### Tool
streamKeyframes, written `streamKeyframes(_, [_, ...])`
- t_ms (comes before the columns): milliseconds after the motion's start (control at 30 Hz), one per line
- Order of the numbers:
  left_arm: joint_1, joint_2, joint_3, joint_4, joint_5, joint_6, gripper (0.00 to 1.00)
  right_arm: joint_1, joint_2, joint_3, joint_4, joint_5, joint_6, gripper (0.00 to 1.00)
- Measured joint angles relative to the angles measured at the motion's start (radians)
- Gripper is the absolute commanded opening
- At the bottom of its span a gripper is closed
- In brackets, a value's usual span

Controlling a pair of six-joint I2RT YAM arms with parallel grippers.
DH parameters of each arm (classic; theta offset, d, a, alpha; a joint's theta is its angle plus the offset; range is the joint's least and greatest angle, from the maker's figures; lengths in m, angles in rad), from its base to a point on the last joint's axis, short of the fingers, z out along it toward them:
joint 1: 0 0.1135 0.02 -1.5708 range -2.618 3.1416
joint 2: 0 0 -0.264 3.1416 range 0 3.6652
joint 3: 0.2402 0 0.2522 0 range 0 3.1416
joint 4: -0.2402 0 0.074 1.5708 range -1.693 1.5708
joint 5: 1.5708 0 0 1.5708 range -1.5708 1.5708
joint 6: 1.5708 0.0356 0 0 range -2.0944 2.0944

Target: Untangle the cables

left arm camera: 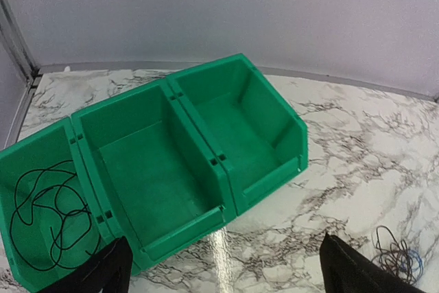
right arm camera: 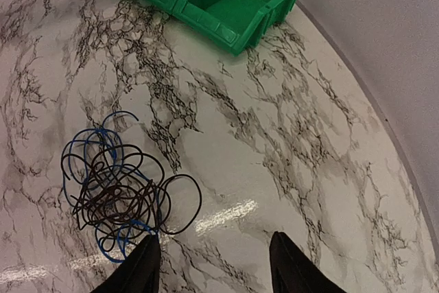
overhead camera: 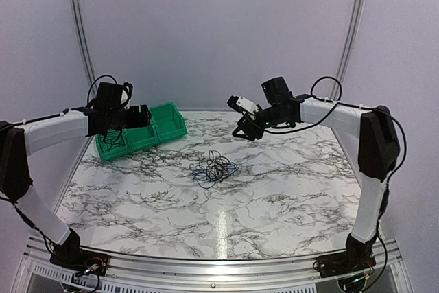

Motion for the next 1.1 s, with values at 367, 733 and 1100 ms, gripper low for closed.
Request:
streamKeyframes(367, [0.178, -0.096, -0.163, 0.103, 0.150, -0.112, 0.99, 0.018, 0.276, 0.194, -0.056, -0.093, 0.093, 0.49])
streamKeyframes(733, [0.248, -0.135, -0.055, 0.130, 0.205, -0.193, 0.99, 0.030, 0.354, 0.260, -0.091, -0.175, 0.147, 0.49])
streamKeyframes(1100, [0.352, -0.199, -0.143, 0.157, 0.298, -0.280, 0.90, 0.034, 0.416, 0.307, -0.122, -0.247, 0.172, 0.17])
